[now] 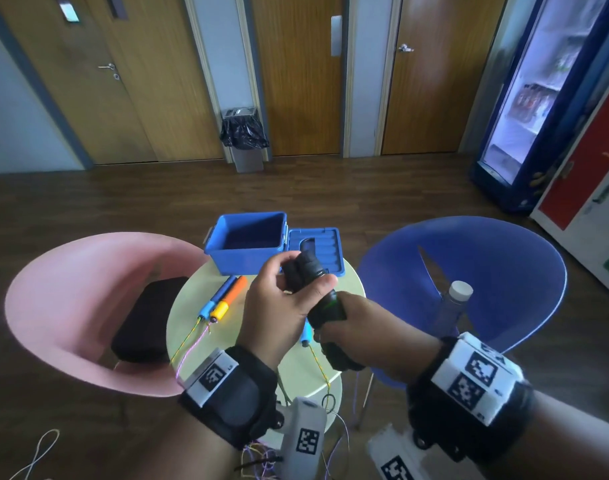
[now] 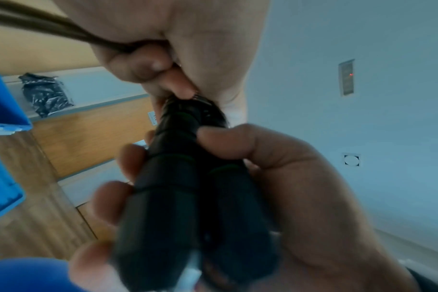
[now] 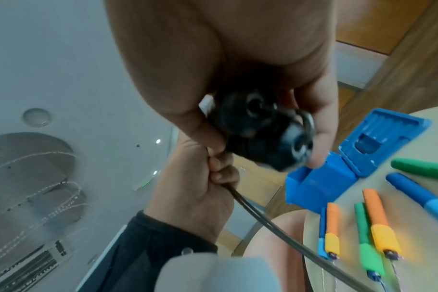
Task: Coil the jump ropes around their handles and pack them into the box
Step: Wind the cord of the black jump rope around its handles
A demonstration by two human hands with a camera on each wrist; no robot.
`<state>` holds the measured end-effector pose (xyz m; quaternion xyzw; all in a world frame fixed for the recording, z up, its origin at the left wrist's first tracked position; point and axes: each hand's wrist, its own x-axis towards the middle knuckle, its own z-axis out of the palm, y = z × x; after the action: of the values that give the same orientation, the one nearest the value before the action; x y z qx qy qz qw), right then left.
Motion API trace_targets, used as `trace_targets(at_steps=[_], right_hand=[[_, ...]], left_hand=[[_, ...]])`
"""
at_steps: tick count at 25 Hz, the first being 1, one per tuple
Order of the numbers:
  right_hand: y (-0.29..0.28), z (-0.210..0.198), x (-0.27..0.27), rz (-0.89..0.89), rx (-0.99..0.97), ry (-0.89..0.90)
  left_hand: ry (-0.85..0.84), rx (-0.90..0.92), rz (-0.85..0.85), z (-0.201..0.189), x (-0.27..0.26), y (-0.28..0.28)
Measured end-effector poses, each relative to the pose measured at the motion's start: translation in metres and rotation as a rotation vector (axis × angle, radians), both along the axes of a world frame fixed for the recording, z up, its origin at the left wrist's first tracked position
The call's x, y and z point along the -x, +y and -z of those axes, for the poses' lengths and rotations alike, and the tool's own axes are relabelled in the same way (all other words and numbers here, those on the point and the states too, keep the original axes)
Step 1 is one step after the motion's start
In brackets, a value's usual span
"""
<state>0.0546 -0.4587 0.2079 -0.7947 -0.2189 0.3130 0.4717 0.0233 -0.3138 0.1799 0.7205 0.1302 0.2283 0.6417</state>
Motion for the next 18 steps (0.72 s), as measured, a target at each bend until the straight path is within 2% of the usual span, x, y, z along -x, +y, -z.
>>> trace_targets(at_steps=[4, 6, 10, 13, 18], right_hand=[[-0.002, 0.003, 0.003, 0.138, -0.255, 0.326], [-0.004, 0.004, 0.005, 0.124, -0.362, 0.446], [-0.008, 0.003, 0.006, 0.072, -0.491, 0.576], [-0.007, 0.004, 0.007, 0.117, -0.535, 0.557], [-0.004, 0.006, 0.006, 0.225, -0.453, 0.322]], left_hand=[[0.002, 0.036, 0.143, -0.008, 0.006, 0.006], [-0.028, 0.063, 0.245, -0.012, 0.013, 0.009], [-0.067, 0.157, 0.354, -0.009, 0.015, 0.018], [-0.056, 0.25, 0.38, -0.012, 0.017, 0.014], [-0.032, 0.299, 0.44, -0.006, 0.02, 0.011]])
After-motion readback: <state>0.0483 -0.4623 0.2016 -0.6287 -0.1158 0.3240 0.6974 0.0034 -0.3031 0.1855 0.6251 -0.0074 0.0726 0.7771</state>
